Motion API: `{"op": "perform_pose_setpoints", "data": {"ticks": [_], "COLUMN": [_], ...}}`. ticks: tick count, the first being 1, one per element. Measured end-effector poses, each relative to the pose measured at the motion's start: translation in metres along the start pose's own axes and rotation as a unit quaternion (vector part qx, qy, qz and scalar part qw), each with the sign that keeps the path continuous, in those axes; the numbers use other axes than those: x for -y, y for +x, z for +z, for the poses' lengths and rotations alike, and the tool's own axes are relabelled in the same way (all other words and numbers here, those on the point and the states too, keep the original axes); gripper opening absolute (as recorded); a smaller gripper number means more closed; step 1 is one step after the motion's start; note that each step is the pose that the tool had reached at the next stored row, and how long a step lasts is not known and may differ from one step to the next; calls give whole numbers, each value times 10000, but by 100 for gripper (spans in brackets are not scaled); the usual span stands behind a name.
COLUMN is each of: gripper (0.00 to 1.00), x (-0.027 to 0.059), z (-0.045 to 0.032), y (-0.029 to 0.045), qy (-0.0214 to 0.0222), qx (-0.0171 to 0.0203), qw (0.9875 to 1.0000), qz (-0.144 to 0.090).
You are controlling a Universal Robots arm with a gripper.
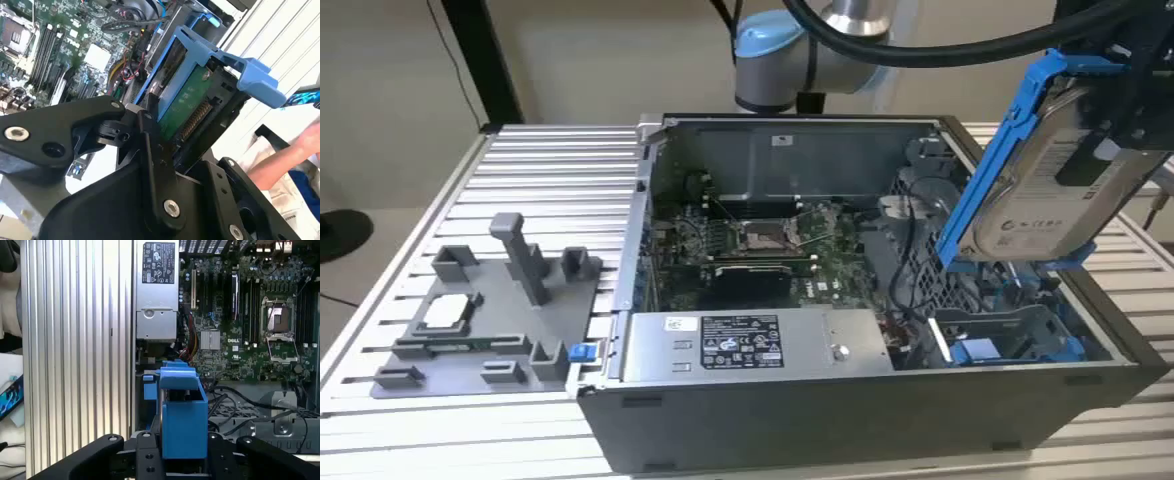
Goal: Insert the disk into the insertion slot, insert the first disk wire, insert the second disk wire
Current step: 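Insert the disk into the insertion slot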
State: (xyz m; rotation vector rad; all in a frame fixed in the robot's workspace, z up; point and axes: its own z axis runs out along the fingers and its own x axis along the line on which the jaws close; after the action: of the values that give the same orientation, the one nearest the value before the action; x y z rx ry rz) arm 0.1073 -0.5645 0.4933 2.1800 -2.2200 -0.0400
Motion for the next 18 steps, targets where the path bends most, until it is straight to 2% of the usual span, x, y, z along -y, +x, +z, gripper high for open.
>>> {"op": "perform_pose_setpoints", "data": {"ticks": [13, 18], "gripper": [0, 0], "x": [0, 61], "z": [2, 38], "y": [2, 59], "qy": [0, 0], "qx": [-2, 8], "qw": [10000, 10000], "qz": [0, 0]}}
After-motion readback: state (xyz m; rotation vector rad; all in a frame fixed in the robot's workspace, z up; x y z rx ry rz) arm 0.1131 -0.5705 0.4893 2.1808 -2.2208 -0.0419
